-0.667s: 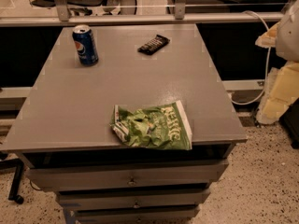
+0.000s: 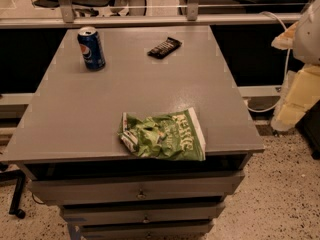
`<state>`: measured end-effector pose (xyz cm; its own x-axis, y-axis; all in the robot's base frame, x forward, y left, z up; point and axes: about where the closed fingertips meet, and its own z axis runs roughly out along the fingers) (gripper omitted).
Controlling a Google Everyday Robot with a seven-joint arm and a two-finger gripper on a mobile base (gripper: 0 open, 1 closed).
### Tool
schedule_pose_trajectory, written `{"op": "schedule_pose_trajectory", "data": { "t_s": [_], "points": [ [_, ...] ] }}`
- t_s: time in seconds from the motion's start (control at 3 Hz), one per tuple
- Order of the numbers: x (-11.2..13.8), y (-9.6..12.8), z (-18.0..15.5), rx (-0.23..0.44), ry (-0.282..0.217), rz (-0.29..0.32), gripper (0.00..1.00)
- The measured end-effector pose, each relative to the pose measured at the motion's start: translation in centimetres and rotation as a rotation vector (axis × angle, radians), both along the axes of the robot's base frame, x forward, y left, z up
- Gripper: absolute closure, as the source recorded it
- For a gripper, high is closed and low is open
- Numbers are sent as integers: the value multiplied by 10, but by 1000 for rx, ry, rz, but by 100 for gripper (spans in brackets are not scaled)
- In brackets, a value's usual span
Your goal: Pick pepsi can
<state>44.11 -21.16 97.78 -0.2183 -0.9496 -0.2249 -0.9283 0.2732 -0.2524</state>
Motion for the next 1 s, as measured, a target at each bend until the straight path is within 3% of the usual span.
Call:
{"op": "schedule_pose_trajectory", "data": {
  "t_s": [0.33,0.67,1.0],
  "points": [
    [18,32,-10,109,-21,21,0],
    [46,95,-29,313,-43,69,0],
    [69,174,-32,512,-80,156,0]
  ]
}}
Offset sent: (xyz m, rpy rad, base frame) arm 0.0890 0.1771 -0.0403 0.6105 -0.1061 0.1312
